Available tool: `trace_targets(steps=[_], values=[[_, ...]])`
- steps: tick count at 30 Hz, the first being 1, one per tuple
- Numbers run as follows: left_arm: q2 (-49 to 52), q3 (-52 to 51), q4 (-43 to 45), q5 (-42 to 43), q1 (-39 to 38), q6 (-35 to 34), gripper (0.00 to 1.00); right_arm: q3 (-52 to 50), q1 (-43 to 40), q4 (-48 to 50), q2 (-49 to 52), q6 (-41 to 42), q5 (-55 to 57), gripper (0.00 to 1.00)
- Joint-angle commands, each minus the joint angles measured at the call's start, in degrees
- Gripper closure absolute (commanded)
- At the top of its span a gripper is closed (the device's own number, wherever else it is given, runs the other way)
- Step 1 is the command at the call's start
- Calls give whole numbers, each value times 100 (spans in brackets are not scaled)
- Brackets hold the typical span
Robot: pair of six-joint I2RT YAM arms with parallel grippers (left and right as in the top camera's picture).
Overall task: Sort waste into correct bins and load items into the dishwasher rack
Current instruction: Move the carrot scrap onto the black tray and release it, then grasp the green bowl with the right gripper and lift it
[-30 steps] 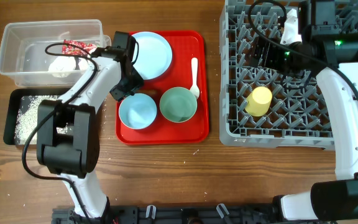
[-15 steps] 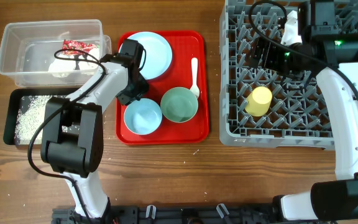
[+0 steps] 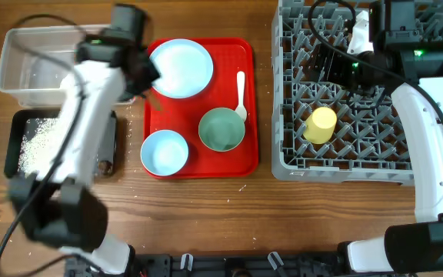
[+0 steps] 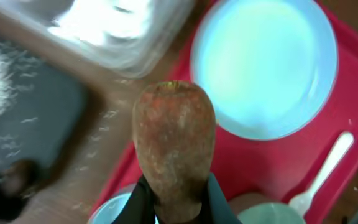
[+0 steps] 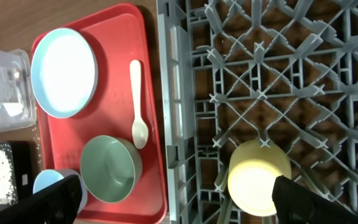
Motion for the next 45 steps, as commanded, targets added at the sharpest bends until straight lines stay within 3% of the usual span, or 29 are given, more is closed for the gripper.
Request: trace_targets(steps=[1,4,6,11,13,15,17,18,24,27,30,34,35,37,39,41,45], values=[[-243,15,-675,-496,1062,-420,96,76,15,24,-15,131,-98,0],[-122,-501,-522,-496,2052,-975,96,76,15,22,-13,151,-103,0],[-61,-1281,184,-413,2564,-1095,96,76,39,37,-13,149,-232,0],[-42,-2457,1523,-289,2962,-1095,96,76,444,190,-13,146,-267,0],[-42,-2699,1884,-291,2949,-1095,89,76,671,302,-13,153,-267,0],[-42,-2743,1930,-291,2951,-1093,79,76,935,415,-11,321,-262,0],[-42,-2743,1941,-289,2951,-1093,61,76,1207,555,26,448,-245,0],[-42,-2743,1950,-289,2951,-1091,58,76,1346,614,61,452,-245,0],[-170,-2485,1670,-118,2949,-1043,55,76,2277,798,562,688,-212,0],[-481,-1954,1268,367,2942,-280,58,76,2623,754,1014,730,-66,1],[-931,-1738,1193,1016,2785,581,57,74,2780,643,1495,732,234,11],[-1355,-1738,1266,1084,2286,1209,48,76,2796,614,1891,723,999,23],[-1360,-1738,1329,1082,2173,1207,41,76,2796,623,1976,708,1034,29],[-1351,-1738,1440,1084,2000,1202,14,74,2796,623,2358,573,1032,40],[-1351,-1738,1495,1082,2000,1204,0,74,2796,605,2518,566,1010,45],[-1351,-1738,1497,1082,2002,1204,0,74,2796,601,2723,527,949,55],[-1351,-1738,1497,1084,2000,1204,0,-111,2800,815,2802,417,951,62]])
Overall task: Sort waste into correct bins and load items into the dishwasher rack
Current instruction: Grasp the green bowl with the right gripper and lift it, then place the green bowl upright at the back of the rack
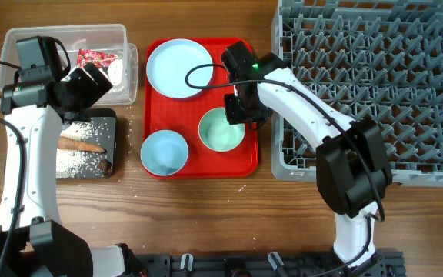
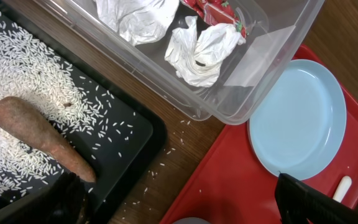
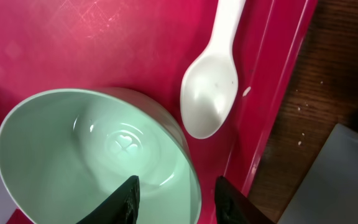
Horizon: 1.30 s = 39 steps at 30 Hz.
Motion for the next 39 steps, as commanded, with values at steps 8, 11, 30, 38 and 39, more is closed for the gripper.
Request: trace_targets(steps=[8,11,30,38,39], values=[[-42,74,17,48,-4,125,0,-632,13,590,48,-83,345,96],[-42,74,17,48,-4,125,0,-516,-13,542,-236,-81,382,96],[-42,74,17,48,-4,125,0,55,-828,4907,-1349,-3812,7960,96],[-42,74,17,48,-4,125,0,55,-1196,8474,442,-6970,7827,96],[-42,74,15,48,-4,125,0,55,-1209,8476,629,-6968,7766,96]])
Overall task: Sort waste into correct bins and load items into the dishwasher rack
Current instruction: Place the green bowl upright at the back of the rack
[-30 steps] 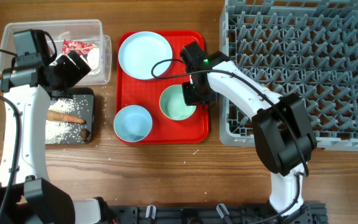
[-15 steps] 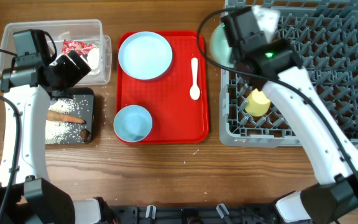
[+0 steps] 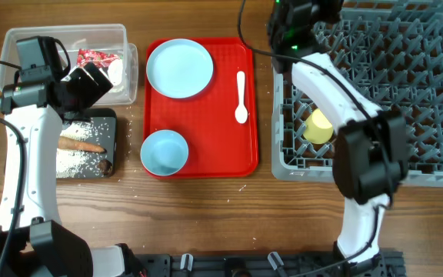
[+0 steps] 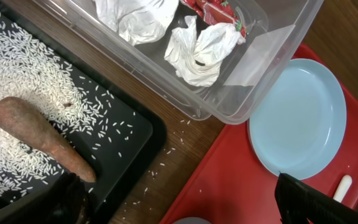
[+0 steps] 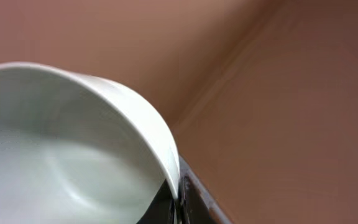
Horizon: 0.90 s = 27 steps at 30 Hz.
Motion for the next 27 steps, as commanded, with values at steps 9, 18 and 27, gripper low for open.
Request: trace_targets(steps=[9,18,27], values=[[-42,74,15,44,-4,107,0,42,-59,122,1213,-247,-595,96],[-42,74,13,44,-4,107,0,39,-186,1274,1294,-463,-24,96],[-42,74,11,44,-4,107,0,37,-216,-203,1331,1176,-728,95]])
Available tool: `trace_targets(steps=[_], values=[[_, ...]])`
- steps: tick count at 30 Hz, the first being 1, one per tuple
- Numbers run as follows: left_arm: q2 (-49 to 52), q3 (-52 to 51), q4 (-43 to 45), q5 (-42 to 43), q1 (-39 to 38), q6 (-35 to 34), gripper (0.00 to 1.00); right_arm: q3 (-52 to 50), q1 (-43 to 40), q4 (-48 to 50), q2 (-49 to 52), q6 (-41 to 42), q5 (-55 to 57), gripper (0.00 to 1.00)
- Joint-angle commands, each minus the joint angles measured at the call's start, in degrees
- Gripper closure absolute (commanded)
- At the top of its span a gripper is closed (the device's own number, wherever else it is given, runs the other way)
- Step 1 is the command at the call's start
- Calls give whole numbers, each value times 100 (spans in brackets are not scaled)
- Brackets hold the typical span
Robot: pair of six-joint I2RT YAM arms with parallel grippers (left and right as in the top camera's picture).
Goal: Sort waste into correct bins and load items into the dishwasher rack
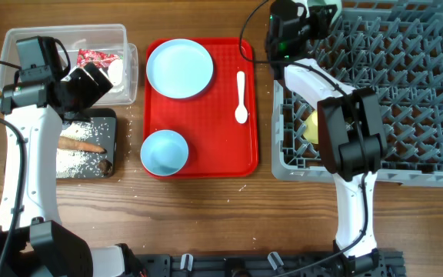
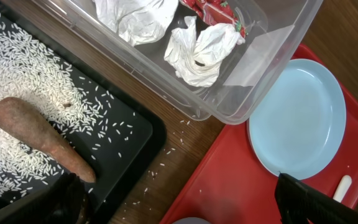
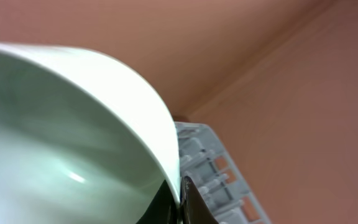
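My right gripper (image 3: 180, 198) is shut on the rim of the pale green bowl (image 3: 73, 137), which fills its wrist view, tilted. In the overhead view that gripper (image 1: 308, 15) is at the far left corner of the grey dishwasher rack (image 1: 406, 92). On the red tray (image 1: 229, 146) lie a light blue plate (image 1: 179, 68), a blue bowl (image 1: 164, 151) and a white spoon (image 1: 241, 96). My left gripper (image 1: 91, 83) hangs open over the edge of the black tray (image 2: 129, 155), where a brown root vegetable (image 2: 36, 140) lies in rice.
A clear bin (image 2: 229, 93) at the back left holds crumpled tissues (image 2: 201, 53) and a red wrapper (image 2: 219, 12). A yellow cup (image 1: 311, 127) sits in the rack, partly behind my right arm. Rice grains are scattered on the wood between the black tray and the red tray.
The right gripper, still holding the green bowl, has shifted slightly at the rack's far left corner; the rack's pegs now show behind the bowl. The left arm has not moved.
First my left gripper held the brown root vegetable near the bins and the right gripper was open over the rack. Then the vegetable lay in the black tray and the right gripper was at the green bowl on the red tray. Since then the bowl is held above the rack.
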Motion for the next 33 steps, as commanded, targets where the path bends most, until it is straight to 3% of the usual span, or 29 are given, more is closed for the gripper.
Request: trace_targets(steps=[1,4,5,6,7,8,16,19,22,24,26,27,29,31,32,33], values=[[-42,74,13,46,-4,105,0,11,42,-280,109,623,-348,88],[-42,74,13,46,-4,105,0,11,157,-278,109,603,-361,75],[-42,74,13,46,-4,105,0,11,188,-282,109,603,-361,66],[-42,74,13,46,-4,105,0,11,219,-282,109,586,-356,43],[-42,74,13,46,-4,105,0,11,243,-278,109,448,-361,32],[-42,74,13,46,-4,105,0,11,269,-260,109,210,-358,0],[-42,74,13,46,-4,105,0,11,732,210,-496,-107,-210,1],[-42,74,13,46,-4,105,0,11,1067,-192,-721,-63,-212,0],[-42,74,13,46,-4,105,0,11,1366,-671,-734,509,-271,0],[-42,74,13,46,-2,105,0,11,1609,-1394,-787,1309,-693,0],[-42,74,13,46,-4,105,0,11,1808,-3263,-1049,3075,-2745,0],[-42,74,13,46,-4,105,0,11,1808,-3755,-1145,3770,-3652,0],[-42,74,13,46,-4,105,0,11,1722,-4437,-1362,5431,-6266,0],[-42,74,13,46,-4,105,0,0,1655,-4483,-1386,6942,-7724,0],[-42,74,13,46,-4,105,0,-70,1659,-4481,-1349,7558,-7753,4],[-42,74,13,46,-4,105,0,-190,1707,-4478,-1294,8065,-7442,14]])
